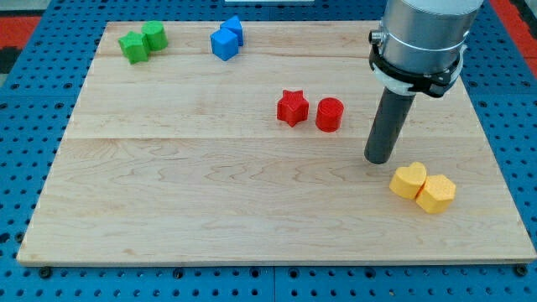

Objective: Push the hexagon to the bottom of the heart

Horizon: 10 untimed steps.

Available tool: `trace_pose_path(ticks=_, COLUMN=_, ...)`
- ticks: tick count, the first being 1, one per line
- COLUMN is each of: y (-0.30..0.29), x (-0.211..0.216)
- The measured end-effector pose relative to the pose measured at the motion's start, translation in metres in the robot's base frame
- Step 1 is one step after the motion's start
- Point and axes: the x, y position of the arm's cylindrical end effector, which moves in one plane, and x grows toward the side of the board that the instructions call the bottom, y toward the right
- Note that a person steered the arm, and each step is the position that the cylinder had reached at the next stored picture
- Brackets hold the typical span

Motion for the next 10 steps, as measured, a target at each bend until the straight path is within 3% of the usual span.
trace_pose_path(ticks=2, y=0.000, x=-0.002)
trace_pose_path(ticks=4, y=0.068, x=-0.029)
trace_pose_path(ticks=5, y=0.130, x=0.023)
trace_pose_path(ticks=6, y=0.131, x=0.077)
trace_pose_path(ticks=9, y=0.077, x=0.044)
trace_pose_path(ticks=10, y=0.066, x=0.060)
